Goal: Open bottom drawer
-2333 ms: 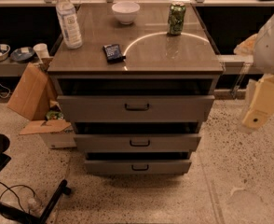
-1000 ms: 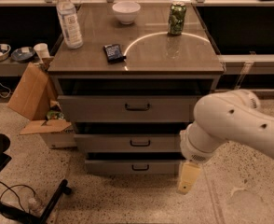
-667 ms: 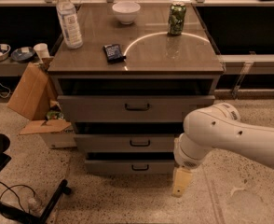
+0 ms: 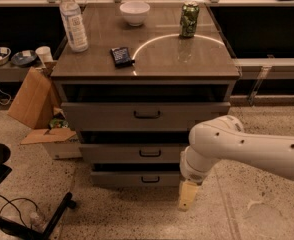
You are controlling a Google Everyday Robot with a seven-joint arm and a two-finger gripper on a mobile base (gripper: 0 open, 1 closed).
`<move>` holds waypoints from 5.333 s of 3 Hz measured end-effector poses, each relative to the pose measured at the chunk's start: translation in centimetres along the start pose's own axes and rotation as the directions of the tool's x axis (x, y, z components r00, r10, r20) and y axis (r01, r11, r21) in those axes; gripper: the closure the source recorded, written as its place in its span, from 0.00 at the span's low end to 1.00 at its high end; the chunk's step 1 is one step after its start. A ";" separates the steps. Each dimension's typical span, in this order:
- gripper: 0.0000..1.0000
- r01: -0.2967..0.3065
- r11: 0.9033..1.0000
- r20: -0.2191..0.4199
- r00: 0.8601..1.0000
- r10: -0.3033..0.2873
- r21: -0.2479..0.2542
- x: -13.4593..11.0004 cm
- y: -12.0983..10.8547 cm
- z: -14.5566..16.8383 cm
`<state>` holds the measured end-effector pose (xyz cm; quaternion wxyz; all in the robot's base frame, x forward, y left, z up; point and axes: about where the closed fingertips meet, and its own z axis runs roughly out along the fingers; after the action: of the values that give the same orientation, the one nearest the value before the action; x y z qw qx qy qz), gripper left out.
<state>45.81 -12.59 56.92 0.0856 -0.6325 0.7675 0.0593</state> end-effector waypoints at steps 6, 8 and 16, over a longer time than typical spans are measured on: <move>0.00 0.127 0.989 -0.200 0.970 -0.139 -0.071 3.5 -8.5 25.8; 0.00 0.090 0.995 -0.238 0.967 -0.095 -0.033 9.4 -9.5 31.4; 0.85 0.130 0.980 -0.267 0.960 -0.087 0.148 12.8 -17.6 34.9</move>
Offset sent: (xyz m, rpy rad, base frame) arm 0.0887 0.0419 -0.2030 -0.0445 0.0149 0.1378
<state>62.63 -21.30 20.41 0.0391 -0.6669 0.7384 -0.0922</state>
